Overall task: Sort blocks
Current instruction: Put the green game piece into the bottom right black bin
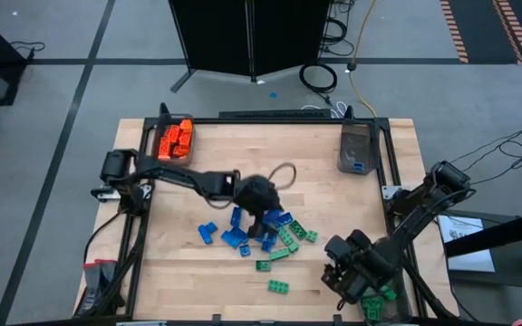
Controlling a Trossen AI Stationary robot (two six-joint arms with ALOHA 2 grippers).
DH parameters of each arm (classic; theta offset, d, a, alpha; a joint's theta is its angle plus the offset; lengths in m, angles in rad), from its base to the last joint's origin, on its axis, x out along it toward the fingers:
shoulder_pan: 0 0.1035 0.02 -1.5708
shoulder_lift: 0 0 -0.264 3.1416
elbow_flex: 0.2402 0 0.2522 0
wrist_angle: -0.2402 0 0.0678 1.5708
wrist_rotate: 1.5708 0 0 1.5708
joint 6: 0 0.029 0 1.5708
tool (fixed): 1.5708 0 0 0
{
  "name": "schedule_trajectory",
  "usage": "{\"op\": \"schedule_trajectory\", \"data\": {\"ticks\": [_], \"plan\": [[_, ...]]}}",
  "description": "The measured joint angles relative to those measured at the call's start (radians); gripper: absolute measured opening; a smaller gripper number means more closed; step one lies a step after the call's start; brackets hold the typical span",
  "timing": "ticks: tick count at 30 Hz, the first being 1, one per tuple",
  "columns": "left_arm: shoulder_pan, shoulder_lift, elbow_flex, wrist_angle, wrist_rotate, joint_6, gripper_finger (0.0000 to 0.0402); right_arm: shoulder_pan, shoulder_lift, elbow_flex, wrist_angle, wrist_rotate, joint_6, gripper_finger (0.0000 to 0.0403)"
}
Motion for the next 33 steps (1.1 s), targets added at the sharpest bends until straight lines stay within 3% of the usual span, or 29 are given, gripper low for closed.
{"op": "schedule_trajectory", "data": {"ticks": [7, 17, 20, 28, 33], "plan": [[-0.158, 0.012, 0.022, -0.030, -0.180, -0.075, 0.0347, 0.009, 0.000, 0.000, -0.021, 0.002, 0.024, 0.0299], [-0.313, 0.069, 0.024, 0.054, -0.583, -0.418, 0.0347, 0.009, 0.003, 0.000, -0.034, 0.033, -0.005, 0.0299], [-0.324, 0.137, 0.069, 0.056, -0.616, -0.502, 0.0347, 0.009, 0.006, 0.000, -0.037, 0.041, -0.036, 0.0299], [-0.330, 0.297, 0.237, -0.136, -0.639, -0.511, 0.0347, 0.025, 0.008, 0.000, -0.041, 0.036, -0.051, 0.0299], [-0.335, 0.341, 0.255, -0.202, -0.670, -0.506, 0.0347, 0.035, 0.008, 0.000, -0.040, 0.038, -0.029, 0.0299]]}}
